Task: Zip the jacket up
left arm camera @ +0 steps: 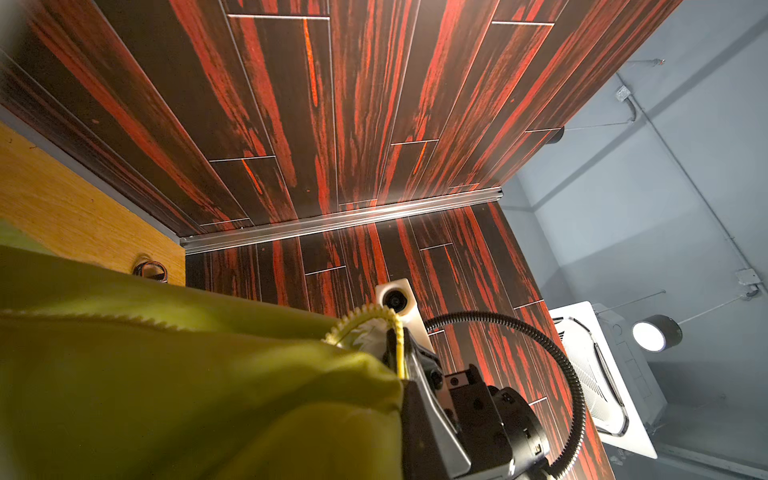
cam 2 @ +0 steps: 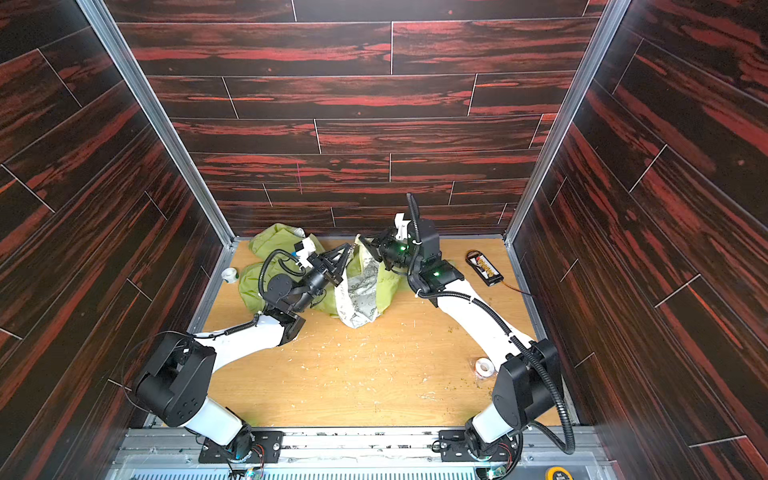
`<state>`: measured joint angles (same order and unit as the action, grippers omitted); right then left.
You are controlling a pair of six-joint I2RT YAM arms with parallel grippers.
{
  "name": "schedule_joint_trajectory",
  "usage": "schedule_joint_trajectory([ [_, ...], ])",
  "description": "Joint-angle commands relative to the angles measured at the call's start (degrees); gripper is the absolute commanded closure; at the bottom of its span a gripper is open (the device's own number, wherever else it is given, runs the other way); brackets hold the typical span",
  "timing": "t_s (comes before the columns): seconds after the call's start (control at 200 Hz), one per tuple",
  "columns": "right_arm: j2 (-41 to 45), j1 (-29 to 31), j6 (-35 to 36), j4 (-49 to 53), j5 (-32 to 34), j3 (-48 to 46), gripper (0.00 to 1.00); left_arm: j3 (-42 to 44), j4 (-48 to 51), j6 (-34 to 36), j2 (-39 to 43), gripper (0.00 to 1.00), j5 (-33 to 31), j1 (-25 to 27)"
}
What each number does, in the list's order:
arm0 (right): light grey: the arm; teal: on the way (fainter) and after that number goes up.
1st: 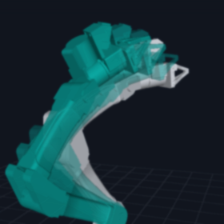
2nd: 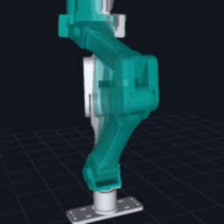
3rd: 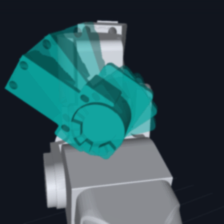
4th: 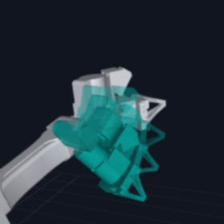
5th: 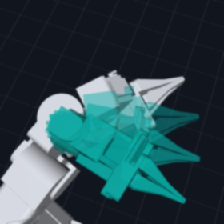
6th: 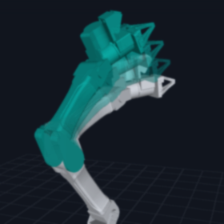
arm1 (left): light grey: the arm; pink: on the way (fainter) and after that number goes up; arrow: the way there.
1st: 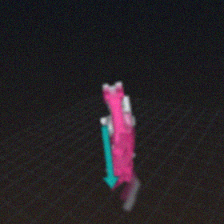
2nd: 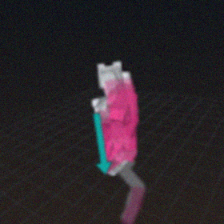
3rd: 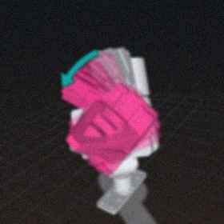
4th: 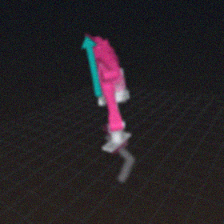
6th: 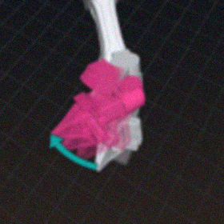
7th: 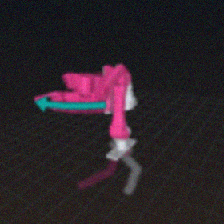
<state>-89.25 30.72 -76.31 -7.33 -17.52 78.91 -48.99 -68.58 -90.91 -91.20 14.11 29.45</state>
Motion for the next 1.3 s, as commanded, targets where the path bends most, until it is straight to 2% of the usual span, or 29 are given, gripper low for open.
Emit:
schedule_joint_trajectory([
  [0.0, 2.24, 0.73, -0.26, -0.75, -0.52, 0.54, 1.0, -0.51, -1.99, 0.56, 2.13, 1.0, -0.21, -0.27],
  [0.636, 3.4, 0.83, -0.22, -0.34, -0.24, -0.42, 1.0, 0.69, -2.4, 0.65, 2.34, 1.0, -2.13, -0.28],
  [1.293, 3.11, 1.01, 0.53, 0.65, -1.45, 0.06, 1.0, -0.49, -2.36, 0.34, 1.46, 1.0, -1.19, -0.27],
])
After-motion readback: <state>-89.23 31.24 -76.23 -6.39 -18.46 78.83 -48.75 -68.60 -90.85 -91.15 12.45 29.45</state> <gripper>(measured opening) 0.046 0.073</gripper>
